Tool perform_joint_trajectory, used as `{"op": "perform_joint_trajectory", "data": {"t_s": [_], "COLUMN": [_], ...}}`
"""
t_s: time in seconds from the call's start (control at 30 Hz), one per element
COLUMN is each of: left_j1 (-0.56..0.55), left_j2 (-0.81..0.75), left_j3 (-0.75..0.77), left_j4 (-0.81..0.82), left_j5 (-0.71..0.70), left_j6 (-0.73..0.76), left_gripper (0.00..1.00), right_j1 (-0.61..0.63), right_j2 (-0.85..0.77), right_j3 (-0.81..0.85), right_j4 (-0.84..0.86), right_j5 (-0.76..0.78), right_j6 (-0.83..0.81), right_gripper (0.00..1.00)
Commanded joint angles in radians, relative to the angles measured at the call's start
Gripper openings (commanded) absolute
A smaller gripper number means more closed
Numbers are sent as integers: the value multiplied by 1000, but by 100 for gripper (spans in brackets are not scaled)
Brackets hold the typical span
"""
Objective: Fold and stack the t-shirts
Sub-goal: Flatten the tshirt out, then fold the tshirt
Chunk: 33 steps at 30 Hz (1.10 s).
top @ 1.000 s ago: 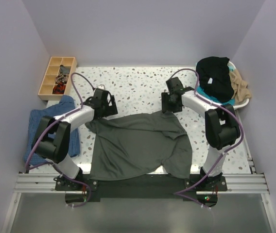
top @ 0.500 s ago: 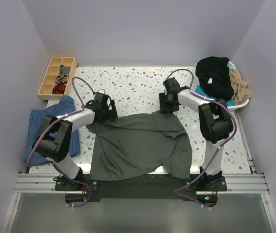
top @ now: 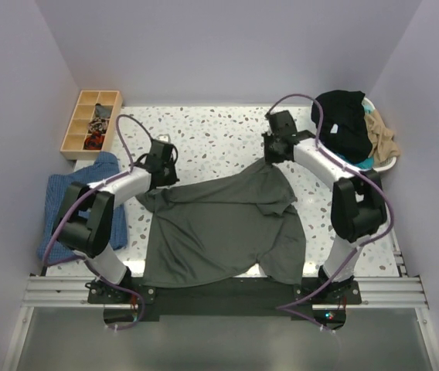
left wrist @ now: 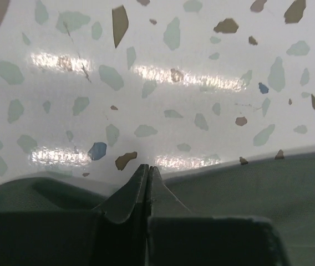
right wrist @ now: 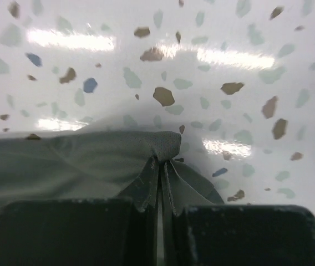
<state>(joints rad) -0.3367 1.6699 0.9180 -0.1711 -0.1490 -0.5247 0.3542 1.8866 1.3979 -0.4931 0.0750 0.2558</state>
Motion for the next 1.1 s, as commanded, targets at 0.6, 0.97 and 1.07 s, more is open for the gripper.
{"op": "perform_joint_trajectory", "data": {"t_s": [0.6, 0.97, 1.07], "left_j1": [64, 64, 64], "left_j2": [60, 215, 289], "left_j3": [222, 232, 272], "left_j4": [5, 54, 56], "left_j5": [49, 40, 34], "left_j6": [77, 58, 57], "left_gripper": [37, 52, 52], "right_j1": [-26, -27, -27], "right_j2": [39, 63, 83], "right_j3": [257, 263, 283], "right_j4": [-93, -102, -122], "right_j5": [267, 258, 284], "right_j6": [-39, -49, -49], "right_gripper": [0, 0, 0]}}
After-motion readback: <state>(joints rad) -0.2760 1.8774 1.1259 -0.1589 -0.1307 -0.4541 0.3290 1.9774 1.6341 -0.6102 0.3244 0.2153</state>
